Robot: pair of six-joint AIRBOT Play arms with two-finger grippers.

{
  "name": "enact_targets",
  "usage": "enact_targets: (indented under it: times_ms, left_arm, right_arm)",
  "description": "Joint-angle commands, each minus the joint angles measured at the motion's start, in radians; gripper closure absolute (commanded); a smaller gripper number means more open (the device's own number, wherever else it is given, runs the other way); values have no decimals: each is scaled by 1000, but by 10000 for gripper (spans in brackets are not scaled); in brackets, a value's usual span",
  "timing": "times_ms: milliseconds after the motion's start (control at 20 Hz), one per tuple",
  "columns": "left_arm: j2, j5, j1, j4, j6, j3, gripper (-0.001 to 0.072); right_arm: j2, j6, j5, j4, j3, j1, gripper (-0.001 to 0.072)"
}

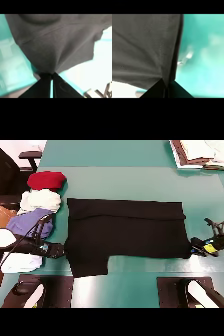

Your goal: Fold the shirts.

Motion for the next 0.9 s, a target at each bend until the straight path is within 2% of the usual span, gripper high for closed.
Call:
enact_targets:
  times_ms: [0, 150, 300, 450, 700, 850]
  left_arm:
    - [81, -132, 1, -23, -59, 23, 687]
    - [50, -53, 1, -16, -49, 76, 687]
    - [-94, 117, 1, -12, 39, 148, 687]
    - [-317, 298, 1, -12, 127, 278, 685]
    - [-700, 382, 1, -11, 191, 536, 683]
    - [-817, 438, 1, -22, 212, 595, 681]
  right_arm:
    - [129, 14, 121, -129, 88, 26, 696]
    - [137, 24, 114, -110, 175, 45, 696]
    - [13, 32, 61, -108, 271, 119, 696]
    - [-169, 33, -32, -30, 389, 179, 696]
    - [-445, 33, -103, 124, 590, 194, 695]
    - [-556, 33, -115, 181, 681, 194, 679]
